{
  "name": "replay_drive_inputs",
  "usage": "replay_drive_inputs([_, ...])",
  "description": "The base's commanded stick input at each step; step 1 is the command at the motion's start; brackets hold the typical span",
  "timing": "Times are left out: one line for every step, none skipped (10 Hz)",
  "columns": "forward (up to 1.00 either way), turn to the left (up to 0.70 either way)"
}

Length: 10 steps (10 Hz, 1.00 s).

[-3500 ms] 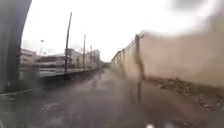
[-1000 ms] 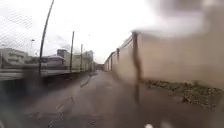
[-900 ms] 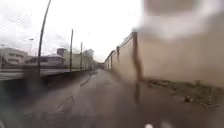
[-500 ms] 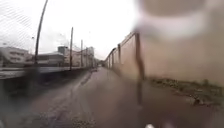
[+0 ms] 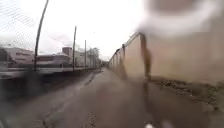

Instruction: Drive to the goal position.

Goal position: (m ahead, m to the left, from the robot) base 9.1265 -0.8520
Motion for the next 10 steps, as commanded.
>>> replay_drive_inputs([0.50, 0.02])
replay_drive_inputs([0.50, 0.02])
replay_drive_inputs([0.50, 0.11])
replay_drive_inputs([0.50, 0.40])
replay_drive_inputs([0.50, 0.52])
replay_drive_inputs([0.50, 0.52])
replay_drive_inputs([0.50, 0.02])
replay_drive_inputs([0.50, 0.02])
replay_drive_inputs([0.50, 0.02])
replay_drive_inputs([0.50, 0.02])
